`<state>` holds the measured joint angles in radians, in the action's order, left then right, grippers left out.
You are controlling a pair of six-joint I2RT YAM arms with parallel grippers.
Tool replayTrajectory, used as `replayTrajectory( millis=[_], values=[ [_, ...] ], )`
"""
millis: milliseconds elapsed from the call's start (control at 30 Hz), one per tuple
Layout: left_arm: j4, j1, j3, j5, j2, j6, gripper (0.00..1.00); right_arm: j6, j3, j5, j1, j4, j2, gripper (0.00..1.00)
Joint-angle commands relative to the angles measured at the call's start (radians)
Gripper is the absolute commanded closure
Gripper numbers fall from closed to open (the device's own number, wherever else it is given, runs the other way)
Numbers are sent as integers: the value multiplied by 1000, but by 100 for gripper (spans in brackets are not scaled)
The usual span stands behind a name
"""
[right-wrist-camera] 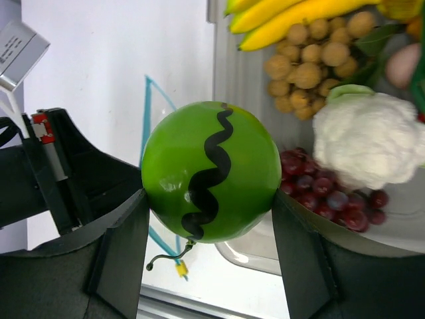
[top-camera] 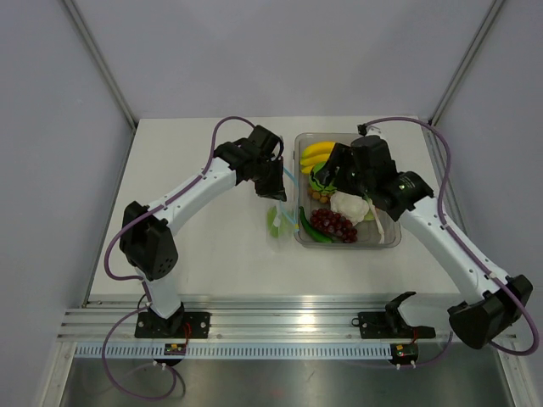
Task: Place the food in the zip-top bag and seal the zipper
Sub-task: Pick up the fake fruit from the bin, then place the fake fruit in the zipper food storage bag.
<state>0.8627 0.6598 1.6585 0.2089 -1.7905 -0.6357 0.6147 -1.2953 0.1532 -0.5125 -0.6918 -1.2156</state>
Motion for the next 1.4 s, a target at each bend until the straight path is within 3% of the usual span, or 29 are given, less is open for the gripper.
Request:
replayTrajectory(
  millis=[0,433,867,1367],
  values=[
    [-28,4,26,41,0,50,100,31,-56,-46,-41,104,-53,61],
    [9,3,89,98,-29,237,100,62,-102,-126,-110,179,-168,61],
    [-2,-9,72,106,-14,264,100,103,85,-118,-113,209,-199,62],
    [-83,-9,58,256,22,269,100,72,73,-47,-126,140,-266,61]
  ],
)
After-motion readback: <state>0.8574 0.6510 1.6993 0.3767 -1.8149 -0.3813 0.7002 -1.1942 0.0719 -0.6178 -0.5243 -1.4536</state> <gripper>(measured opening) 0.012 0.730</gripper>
